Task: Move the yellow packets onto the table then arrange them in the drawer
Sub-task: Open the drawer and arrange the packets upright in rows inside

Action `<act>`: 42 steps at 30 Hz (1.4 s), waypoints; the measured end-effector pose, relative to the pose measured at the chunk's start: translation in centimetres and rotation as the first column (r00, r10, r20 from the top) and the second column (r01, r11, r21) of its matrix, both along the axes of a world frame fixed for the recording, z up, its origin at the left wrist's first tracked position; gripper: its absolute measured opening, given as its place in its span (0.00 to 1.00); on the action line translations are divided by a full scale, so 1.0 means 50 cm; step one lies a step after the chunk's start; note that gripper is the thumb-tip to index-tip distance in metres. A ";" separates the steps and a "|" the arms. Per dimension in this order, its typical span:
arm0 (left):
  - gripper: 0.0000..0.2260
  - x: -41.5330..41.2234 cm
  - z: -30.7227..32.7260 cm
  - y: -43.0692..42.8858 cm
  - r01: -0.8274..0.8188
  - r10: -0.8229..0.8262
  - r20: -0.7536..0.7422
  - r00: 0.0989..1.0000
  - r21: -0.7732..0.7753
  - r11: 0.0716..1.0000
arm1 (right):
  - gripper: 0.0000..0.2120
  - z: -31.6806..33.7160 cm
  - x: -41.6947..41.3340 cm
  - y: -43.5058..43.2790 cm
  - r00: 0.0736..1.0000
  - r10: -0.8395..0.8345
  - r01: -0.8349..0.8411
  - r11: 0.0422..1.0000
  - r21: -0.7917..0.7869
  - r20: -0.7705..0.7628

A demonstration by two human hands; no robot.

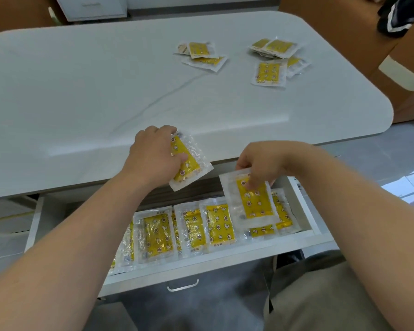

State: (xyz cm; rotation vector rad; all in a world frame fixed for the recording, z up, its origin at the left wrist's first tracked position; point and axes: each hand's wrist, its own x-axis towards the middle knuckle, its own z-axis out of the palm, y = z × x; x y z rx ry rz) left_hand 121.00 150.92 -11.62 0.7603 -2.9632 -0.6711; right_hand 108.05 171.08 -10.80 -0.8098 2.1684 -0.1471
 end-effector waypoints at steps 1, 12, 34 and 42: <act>0.27 0.001 0.005 0.000 -0.005 0.005 -0.001 1.000 0.034 0.999 | 0.07 -0.012 0.005 0.002 0.997 0.067 -0.066 0.996 0.059 -0.023; 0.05 0.044 0.046 0.029 0.241 -0.306 0.226 0.925 0.275 0.931 | 0.10 -0.138 0.052 -0.008 0.954 0.270 -0.230 0.939 0.256 -0.132; 0.33 0.077 -0.146 0.039 0.526 -0.336 0.560 0.757 -0.218 0.822 | 0.13 -0.050 0.104 -0.067 0.859 0.312 -0.265 0.949 0.169 -0.407; 0.12 0.025 0.001 0.061 0.343 -0.360 0.297 0.885 0.110 0.933 | 0.13 0.064 0.035 -0.047 0.971 -0.090 0.012 0.944 -0.329 -0.222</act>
